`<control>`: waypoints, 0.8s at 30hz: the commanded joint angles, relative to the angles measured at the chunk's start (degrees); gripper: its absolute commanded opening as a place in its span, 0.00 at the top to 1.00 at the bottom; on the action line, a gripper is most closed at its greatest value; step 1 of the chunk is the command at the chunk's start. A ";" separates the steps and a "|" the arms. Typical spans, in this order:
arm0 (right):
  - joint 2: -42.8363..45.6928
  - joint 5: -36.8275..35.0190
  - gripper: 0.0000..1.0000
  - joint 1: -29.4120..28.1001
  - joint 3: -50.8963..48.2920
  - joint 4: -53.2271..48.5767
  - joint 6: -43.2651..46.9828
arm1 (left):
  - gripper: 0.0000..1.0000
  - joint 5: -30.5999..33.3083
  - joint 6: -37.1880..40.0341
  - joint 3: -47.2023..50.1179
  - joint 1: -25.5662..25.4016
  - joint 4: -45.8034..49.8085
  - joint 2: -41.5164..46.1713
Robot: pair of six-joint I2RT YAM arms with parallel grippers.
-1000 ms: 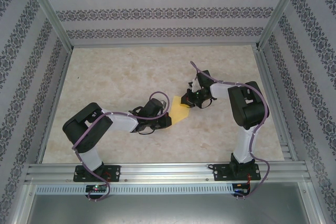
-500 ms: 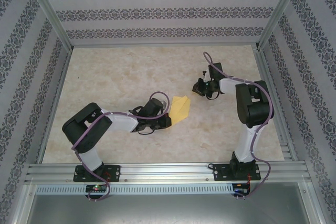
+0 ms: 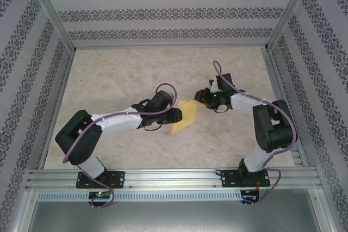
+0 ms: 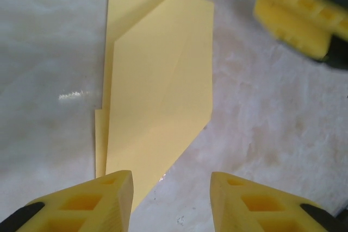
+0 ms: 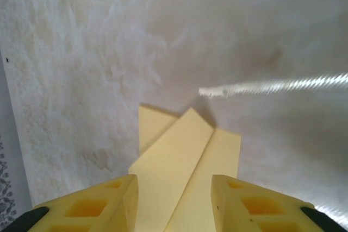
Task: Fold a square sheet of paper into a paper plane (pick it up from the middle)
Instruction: Fourth fold the wing at the center of the table, then turn over the paper at the center of the table.
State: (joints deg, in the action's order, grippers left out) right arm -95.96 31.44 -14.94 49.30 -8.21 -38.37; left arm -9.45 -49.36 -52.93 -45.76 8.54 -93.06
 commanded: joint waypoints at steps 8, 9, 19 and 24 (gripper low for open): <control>-4.81 0.84 0.60 -7.33 -0.21 5.89 -5.37 | 0.57 0.75 -1.52 0.80 1.80 -1.71 -3.68; -5.17 0.44 0.60 -7.56 0.08 5.75 -5.31 | 0.58 0.73 -1.61 0.78 1.90 -1.84 -4.01; -6.49 -2.22 0.61 -7.74 1.72 2.79 -4.94 | 0.62 0.49 -2.05 0.85 2.82 -2.47 -6.86; -7.00 -3.70 0.62 -7.75 2.38 1.26 -5.82 | 0.62 0.16 -2.33 0.88 3.04 -2.64 -7.77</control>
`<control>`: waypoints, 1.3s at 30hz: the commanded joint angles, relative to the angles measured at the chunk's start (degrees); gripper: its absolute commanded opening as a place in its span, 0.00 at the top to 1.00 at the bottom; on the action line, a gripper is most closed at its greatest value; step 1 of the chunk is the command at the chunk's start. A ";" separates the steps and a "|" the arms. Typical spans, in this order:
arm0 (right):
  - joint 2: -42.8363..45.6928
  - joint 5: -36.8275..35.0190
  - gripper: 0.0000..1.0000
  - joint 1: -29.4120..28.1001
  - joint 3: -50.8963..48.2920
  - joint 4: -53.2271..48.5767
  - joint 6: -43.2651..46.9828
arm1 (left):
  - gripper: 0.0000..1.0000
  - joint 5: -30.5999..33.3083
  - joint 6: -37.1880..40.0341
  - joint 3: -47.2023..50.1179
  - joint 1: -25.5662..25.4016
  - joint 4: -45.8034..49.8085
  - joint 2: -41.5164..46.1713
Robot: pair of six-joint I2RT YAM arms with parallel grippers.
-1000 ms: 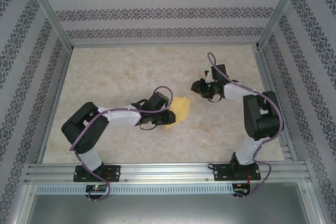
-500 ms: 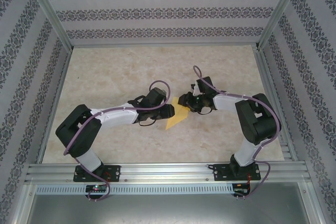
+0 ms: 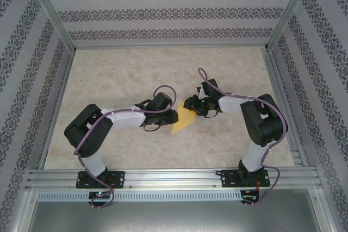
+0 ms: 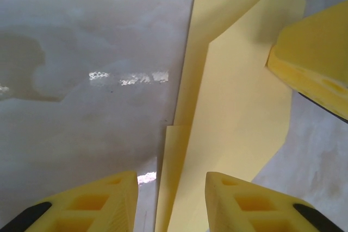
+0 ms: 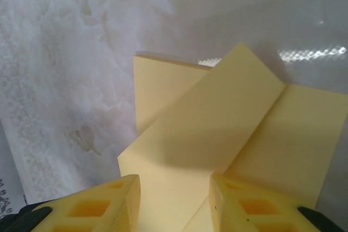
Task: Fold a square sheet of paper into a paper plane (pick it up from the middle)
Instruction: Turn over the paper at the center of the table.
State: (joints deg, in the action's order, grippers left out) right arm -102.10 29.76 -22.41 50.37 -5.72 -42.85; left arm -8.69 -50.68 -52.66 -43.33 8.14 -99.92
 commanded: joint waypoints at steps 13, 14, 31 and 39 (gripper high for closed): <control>-0.36 -3.04 0.61 -0.44 1.26 -1.67 -3.83 | 0.65 -1.47 -1.09 0.65 0.70 -3.03 -1.88; -0.90 -2.45 0.61 -0.56 1.33 -1.19 -4.12 | 0.65 -1.48 -1.09 0.71 0.67 -2.96 -1.95; -2.13 4.48 0.65 -1.38 0.08 6.05 -7.25 | 0.67 -1.45 -1.67 1.03 0.79 -3.04 -2.69; -3.01 6.70 0.69 -2.30 -1.19 8.76 -6.67 | 0.67 -1.74 -1.73 1.60 1.14 -3.52 -2.00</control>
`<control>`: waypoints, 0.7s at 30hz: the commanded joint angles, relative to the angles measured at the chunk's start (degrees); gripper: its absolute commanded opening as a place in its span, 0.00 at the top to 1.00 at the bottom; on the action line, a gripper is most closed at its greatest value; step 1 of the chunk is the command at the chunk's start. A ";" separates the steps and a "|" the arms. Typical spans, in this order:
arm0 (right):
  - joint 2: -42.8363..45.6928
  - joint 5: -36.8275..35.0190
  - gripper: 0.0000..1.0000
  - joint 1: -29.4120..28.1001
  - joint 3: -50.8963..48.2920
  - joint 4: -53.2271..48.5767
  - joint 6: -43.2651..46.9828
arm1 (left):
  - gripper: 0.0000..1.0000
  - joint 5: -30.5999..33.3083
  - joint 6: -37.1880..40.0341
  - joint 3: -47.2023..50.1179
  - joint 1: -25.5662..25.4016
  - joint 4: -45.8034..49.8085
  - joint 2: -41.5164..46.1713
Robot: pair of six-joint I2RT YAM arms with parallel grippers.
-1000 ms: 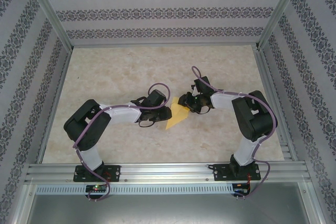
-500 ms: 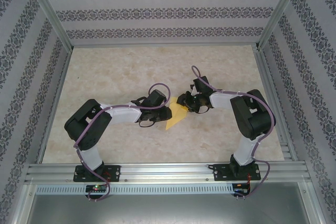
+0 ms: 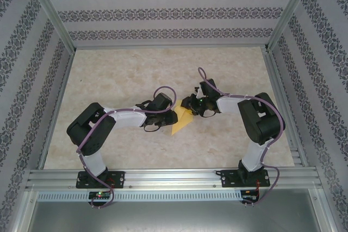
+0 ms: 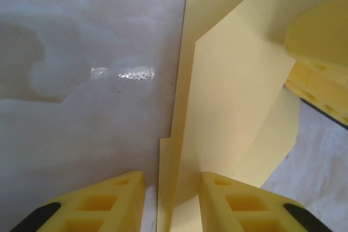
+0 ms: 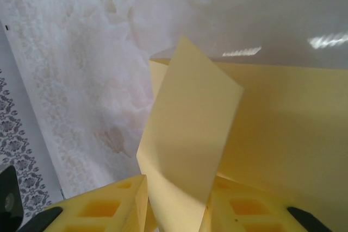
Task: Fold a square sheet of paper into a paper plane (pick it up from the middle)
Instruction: Turn over the paper at the center of the table.
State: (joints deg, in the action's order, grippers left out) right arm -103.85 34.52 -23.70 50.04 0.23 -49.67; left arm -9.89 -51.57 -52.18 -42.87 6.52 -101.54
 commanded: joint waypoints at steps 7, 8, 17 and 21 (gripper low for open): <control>-1.53 1.74 0.79 -3.36 -1.83 4.00 3.39 | 0.66 -1.95 -1.12 3.36 2.14 -3.49 2.88; -1.38 1.57 0.81 -3.45 -1.98 4.30 3.46 | 0.66 -2.29 -1.25 3.92 2.47 -3.70 3.60; 5.35 6.19 0.98 -1.83 -2.29 12.88 3.09 | 0.52 -9.84 -4.52 12.80 8.74 -11.78 14.78; 7.51 13.83 0.98 -0.09 -1.12 18.85 0.02 | 0.23 -14.16 -6.14 16.01 10.60 -16.72 20.92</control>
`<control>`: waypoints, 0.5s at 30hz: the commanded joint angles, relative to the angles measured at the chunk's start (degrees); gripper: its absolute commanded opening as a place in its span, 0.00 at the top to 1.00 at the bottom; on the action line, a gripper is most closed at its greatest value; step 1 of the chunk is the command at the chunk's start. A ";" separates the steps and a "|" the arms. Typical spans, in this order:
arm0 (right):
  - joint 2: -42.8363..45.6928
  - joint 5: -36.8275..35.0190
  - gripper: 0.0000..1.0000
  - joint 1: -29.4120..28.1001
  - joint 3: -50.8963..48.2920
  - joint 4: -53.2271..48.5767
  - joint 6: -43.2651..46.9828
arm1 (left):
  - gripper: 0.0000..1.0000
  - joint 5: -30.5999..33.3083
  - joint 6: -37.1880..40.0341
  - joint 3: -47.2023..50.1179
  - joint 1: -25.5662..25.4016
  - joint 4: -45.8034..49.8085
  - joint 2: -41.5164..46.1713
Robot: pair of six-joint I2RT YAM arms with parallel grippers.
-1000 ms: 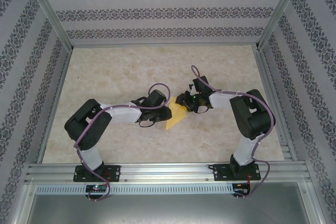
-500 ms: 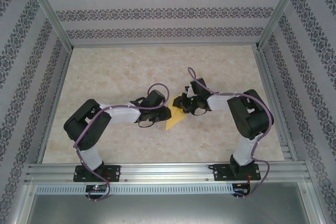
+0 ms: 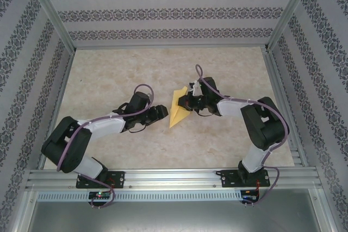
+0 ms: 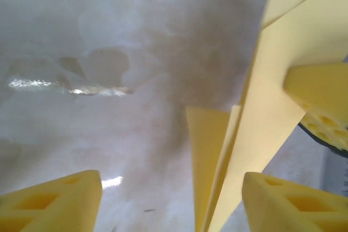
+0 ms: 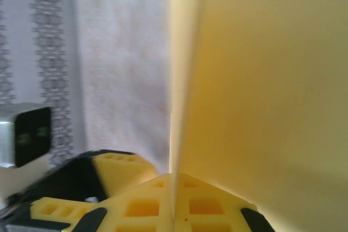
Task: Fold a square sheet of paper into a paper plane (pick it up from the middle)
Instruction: Turn over the paper at the center of the table.
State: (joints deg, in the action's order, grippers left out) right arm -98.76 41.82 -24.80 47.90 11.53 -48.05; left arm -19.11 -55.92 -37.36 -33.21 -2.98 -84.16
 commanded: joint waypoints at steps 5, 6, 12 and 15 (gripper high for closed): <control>2.61 13.11 0.97 1.52 2.65 14.46 -7.48 | 0.09 -10.54 -2.89 1.78 1.60 -14.36 6.82; 2.52 13.84 0.97 1.58 2.85 16.30 -9.25 | 0.09 -11.52 -3.37 1.88 1.61 -16.53 6.73; 1.42 16.32 0.95 1.50 2.66 24.82 -16.93 | 0.22 -13.58 -4.40 1.73 1.65 -23.65 5.74; 0.87 17.05 0.95 1.50 2.34 27.14 -19.12 | 0.37 -13.19 -3.89 1.43 1.64 -23.80 5.60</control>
State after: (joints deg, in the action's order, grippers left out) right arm -97.08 56.14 -23.22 49.67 31.90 -63.13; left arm -30.85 -59.88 -35.66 -32.25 -21.76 -78.24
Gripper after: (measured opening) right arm 0.055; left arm 0.647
